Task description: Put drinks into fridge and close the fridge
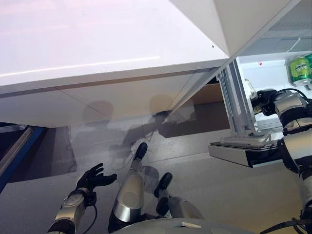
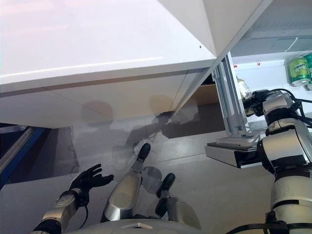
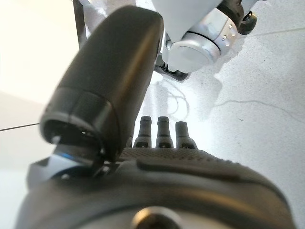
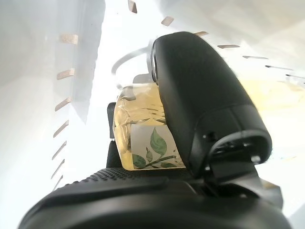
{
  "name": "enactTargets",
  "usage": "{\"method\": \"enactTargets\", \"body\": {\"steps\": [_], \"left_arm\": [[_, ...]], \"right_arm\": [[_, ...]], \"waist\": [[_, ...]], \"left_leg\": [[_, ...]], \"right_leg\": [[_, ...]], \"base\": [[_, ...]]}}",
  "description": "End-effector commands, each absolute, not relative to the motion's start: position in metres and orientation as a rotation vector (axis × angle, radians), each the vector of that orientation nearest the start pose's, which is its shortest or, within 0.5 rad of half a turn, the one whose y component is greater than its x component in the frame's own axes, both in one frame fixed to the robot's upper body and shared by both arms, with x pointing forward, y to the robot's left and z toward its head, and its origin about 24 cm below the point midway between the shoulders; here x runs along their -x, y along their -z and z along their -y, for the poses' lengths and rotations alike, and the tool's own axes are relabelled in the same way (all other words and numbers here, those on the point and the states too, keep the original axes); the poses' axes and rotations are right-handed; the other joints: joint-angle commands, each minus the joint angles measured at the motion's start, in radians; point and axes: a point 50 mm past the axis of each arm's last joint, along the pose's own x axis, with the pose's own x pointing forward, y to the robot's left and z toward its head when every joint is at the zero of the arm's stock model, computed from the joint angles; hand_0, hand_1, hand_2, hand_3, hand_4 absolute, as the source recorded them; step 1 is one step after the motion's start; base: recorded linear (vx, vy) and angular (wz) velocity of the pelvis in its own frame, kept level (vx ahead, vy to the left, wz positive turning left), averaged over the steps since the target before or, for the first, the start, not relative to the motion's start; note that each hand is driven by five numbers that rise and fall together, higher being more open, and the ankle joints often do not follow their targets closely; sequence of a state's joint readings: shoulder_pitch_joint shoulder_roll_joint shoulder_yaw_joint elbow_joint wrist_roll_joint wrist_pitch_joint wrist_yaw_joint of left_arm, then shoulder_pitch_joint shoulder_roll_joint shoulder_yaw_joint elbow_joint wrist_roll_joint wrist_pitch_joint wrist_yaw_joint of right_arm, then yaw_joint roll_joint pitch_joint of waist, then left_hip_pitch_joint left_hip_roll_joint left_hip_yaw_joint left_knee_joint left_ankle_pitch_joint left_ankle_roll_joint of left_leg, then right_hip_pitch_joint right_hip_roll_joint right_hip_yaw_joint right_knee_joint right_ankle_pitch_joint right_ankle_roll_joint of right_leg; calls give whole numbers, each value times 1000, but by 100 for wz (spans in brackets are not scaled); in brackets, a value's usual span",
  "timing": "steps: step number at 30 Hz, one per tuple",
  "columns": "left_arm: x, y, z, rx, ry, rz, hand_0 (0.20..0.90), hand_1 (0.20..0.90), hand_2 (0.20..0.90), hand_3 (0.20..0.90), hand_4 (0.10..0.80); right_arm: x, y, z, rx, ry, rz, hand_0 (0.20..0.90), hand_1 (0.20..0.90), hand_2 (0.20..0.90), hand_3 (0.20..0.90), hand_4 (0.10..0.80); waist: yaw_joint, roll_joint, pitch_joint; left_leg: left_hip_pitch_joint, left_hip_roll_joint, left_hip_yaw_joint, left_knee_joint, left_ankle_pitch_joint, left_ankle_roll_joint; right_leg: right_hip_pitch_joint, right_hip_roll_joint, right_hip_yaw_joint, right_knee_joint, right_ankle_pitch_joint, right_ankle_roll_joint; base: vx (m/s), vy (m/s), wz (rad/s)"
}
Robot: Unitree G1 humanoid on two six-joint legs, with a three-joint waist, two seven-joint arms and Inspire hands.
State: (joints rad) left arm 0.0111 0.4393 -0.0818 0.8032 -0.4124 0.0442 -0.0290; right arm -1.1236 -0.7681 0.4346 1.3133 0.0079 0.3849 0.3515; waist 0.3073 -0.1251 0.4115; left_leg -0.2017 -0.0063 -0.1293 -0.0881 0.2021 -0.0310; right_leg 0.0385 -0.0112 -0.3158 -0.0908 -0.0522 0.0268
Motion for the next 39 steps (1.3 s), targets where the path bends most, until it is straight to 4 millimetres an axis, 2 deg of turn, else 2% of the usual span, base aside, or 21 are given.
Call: {"method": "enactTargets", "body": {"steps": [1,9,17,25,29,32,39], "left_arm": [[-146,98,-305,-92,-257,-895,900,900,900,900,800],[-157,96,-308,-69,-271,-895,900,900,900,900,800],[-157,97,-311,-72,-281,-907,900,900,900,900,800],[-148,103,-313,-82,-294,-959,900,900,900,900,800],[-139,108,-314,-82,-292,-990,900,900,900,900,800],[-131,113,-311,-64,-295,-1020,900,900,900,900,800],[-118,125,-301,-30,-284,-1077,900,900,900,900,800]], "right_arm": [[-361,-199,361,737,240,-642,900,900,900,900,800],[-367,-205,354,754,252,-608,900,900,900,900,800],[-368,-207,353,737,247,-590,900,900,900,900,800],[-361,-209,365,714,274,-535,900,900,900,900,800],[-359,-222,370,725,343,-429,900,900,900,900,800],[-360,-244,368,755,424,-279,900,900,900,900,800],[-354,-293,345,784,523,107,900,900,900,900,800]], "waist": [[-3,21,-67],[-22,25,-65],[-36,13,-85],[-64,-4,-145],[-85,-7,-183],[-112,0,-219],[-185,20,-304]], "left_leg": [[40,-24,53,23,-165,23],[49,-22,66,23,-166,26],[72,-18,78,16,-171,26],[125,-12,98,5,-180,26],[153,-9,110,1,-187,25],[175,-10,122,1,-195,25],[223,-10,161,1,-219,25]], "right_leg": [[-134,-30,41,52,96,33],[-132,-32,53,53,99,32],[-113,-32,59,46,99,36],[-69,-33,69,31,99,43],[-45,-33,76,21,100,49],[-31,-32,90,16,98,53],[-2,-32,128,8,89,59]], "base": [[-14,32,0],[-25,28,-2],[0,0,0],[8,22,-2],[25,42,-8],[10,79,-7],[6,69,-17]]}}
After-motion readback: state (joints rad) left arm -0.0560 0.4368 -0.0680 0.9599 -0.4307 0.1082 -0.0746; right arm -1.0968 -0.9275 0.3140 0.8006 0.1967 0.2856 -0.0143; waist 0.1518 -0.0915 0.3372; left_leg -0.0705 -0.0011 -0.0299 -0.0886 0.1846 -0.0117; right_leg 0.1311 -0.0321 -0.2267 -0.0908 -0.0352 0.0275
